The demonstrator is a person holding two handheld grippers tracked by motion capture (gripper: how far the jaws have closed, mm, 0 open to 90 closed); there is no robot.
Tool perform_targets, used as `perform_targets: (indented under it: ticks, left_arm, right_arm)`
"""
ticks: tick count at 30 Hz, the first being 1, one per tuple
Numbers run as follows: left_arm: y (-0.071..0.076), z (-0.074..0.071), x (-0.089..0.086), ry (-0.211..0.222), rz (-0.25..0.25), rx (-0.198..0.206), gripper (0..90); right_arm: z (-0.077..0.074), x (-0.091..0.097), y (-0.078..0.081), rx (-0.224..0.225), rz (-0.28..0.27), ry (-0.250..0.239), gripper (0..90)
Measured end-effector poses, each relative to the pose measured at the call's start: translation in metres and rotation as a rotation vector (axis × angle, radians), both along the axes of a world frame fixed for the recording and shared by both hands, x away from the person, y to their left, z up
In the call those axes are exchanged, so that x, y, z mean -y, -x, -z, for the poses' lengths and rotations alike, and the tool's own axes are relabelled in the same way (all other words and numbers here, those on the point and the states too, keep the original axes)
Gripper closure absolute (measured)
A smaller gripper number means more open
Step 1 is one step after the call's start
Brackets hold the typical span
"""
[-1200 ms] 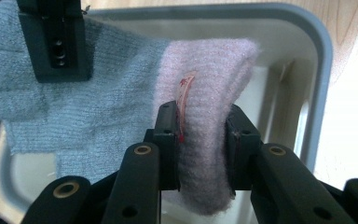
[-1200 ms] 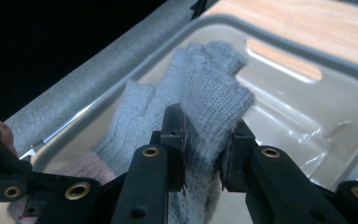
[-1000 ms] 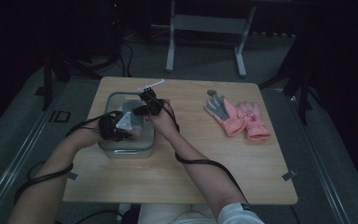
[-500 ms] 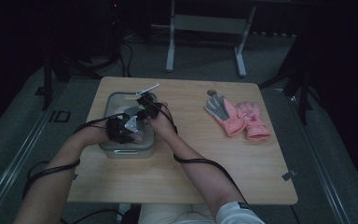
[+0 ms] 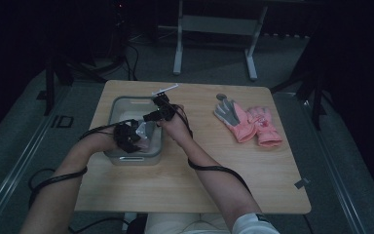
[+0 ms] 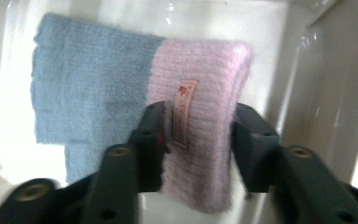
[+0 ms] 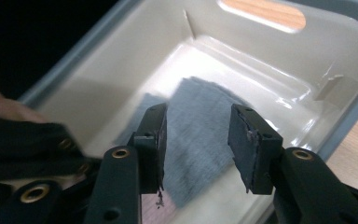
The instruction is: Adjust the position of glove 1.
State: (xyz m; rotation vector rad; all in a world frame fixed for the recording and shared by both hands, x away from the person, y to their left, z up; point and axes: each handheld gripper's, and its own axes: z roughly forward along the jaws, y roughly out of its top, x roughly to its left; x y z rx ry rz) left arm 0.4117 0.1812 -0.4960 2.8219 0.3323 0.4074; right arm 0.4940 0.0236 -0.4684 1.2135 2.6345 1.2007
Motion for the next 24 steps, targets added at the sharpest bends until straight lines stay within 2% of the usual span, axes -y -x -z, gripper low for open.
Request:
perform_targets:
  ticks: [3, 4, 7, 8, 9, 10, 13, 15, 16, 17, 20, 22, 24]
  left_arm:
    - [0.001, -0.005, -0.006, 0.027, -0.052, 0.017, 43.5]
    - [0.001, -0.008, -0.008, 0.034, -0.070, 0.025, 37.5]
    - [0.000, -0.017, -0.012, 0.052, -0.125, 0.051, 27.2]
    - [-0.001, -0.021, -0.014, 0.073, -0.139, 0.053, 25.0]
    - [-0.001, -0.024, -0.014, 0.089, -0.155, 0.056, 17.8]
    - [-0.001, -0.027, -0.014, 0.107, -0.180, 0.040, 15.0]
    - [-0.001, -0.039, -0.011, 0.183, -0.210, 0.030, 13.4]
    - [-0.001, -0.048, -0.008, 0.217, -0.214, 0.024, 9.4]
    - [0.000, -0.052, -0.005, 0.241, -0.214, 0.042, 7.5]
    - [0.002, -0.057, -0.002, 0.284, -0.208, 0.058, 7.0]
    - [0.010, -0.069, 0.013, 0.336, -0.188, 0.091, 6.9]
    - [0.014, -0.074, 0.025, 0.369, -0.168, 0.065, 6.6]
    - [0.017, -0.077, 0.037, 0.402, -0.165, 0.027, 3.2]
  right_arm:
    - [-0.007, 0.009, 0.004, 0.014, -0.012, -0.023, 53.5]
    - [-0.010, 0.012, 0.006, 0.027, -0.009, -0.025, 52.7]
    - [-0.020, 0.024, 0.011, 0.050, -0.009, -0.052, 50.1]
    - [-0.023, 0.028, 0.012, 0.062, -0.007, -0.056, 48.6]
    - [-0.026, 0.032, 0.015, 0.064, -0.012, -0.064, 47.5]
    - [-0.028, 0.035, 0.016, 0.069, -0.018, -0.068, 45.4]
    - [-0.034, 0.044, 0.023, 0.091, -0.037, -0.065, 39.6]
    - [-0.036, 0.052, 0.026, 0.104, -0.042, -0.064, 37.2]
    - [-0.037, 0.055, 0.026, 0.102, -0.041, -0.068, 35.8]
    - [-0.038, 0.059, 0.027, 0.094, -0.035, -0.076, 34.2]
    - [-0.039, 0.072, 0.028, 0.097, -0.027, -0.094, 27.7]
    - [-0.039, 0.081, 0.029, 0.107, -0.024, -0.093, 18.5]
    - [-0.039, 0.092, 0.030, 0.106, -0.020, -0.092, 18.0]
